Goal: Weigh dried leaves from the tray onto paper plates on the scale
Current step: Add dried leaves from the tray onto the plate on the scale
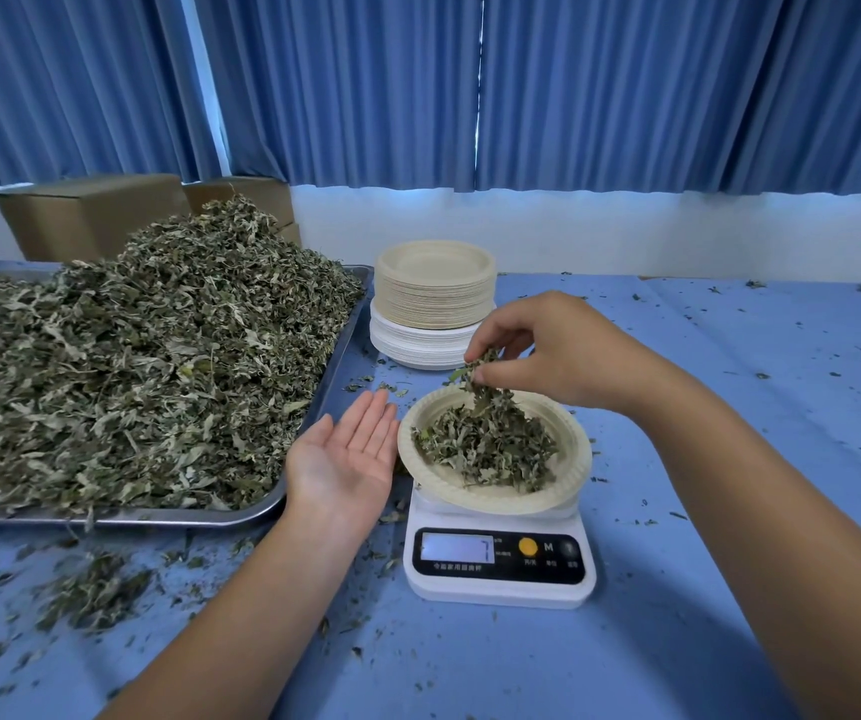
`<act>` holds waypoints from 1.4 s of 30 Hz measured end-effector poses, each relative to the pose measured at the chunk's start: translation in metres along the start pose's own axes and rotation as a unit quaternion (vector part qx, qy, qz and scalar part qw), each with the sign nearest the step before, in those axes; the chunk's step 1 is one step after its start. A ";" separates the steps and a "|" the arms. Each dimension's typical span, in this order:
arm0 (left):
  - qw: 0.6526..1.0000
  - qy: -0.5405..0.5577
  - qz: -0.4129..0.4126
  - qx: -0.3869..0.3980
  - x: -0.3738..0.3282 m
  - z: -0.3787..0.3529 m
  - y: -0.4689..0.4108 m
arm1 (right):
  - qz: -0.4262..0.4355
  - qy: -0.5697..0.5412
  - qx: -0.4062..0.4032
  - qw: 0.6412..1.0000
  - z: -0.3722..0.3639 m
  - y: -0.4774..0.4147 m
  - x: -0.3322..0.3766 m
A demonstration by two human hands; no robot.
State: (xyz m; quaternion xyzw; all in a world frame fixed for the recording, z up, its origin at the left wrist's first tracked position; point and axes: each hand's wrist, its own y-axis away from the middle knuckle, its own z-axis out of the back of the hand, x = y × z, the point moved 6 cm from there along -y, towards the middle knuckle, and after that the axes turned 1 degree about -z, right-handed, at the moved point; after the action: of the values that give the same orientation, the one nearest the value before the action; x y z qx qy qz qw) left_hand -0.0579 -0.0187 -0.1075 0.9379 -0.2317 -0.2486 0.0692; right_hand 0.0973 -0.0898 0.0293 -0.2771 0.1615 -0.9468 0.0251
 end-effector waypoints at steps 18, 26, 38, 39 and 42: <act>1.000 0.002 0.001 -0.001 0.000 0.002 0.000 | -0.022 -0.024 0.003 0.999 -0.002 0.000 -0.005; 1.000 0.001 -0.001 -0.005 -0.001 0.001 -0.001 | -0.052 0.038 0.103 0.993 -0.023 0.003 -0.013; 1.000 0.001 0.002 -0.004 0.000 0.001 0.001 | -0.022 -0.060 -0.046 0.997 0.011 0.002 -0.003; 1.000 0.001 0.002 -0.004 0.000 0.001 0.001 | -0.025 -0.065 -0.050 0.996 0.012 0.002 -0.004; 1.000 0.001 0.003 -0.002 0.000 0.001 0.000 | -0.035 -0.067 -0.043 0.996 0.010 0.002 -0.006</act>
State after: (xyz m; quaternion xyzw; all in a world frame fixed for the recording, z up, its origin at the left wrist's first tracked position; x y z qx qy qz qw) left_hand -0.0586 -0.0191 -0.1083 0.9375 -0.2338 -0.2477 0.0719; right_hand 0.1076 -0.0943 0.0338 -0.3462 0.1902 -0.9186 -0.0097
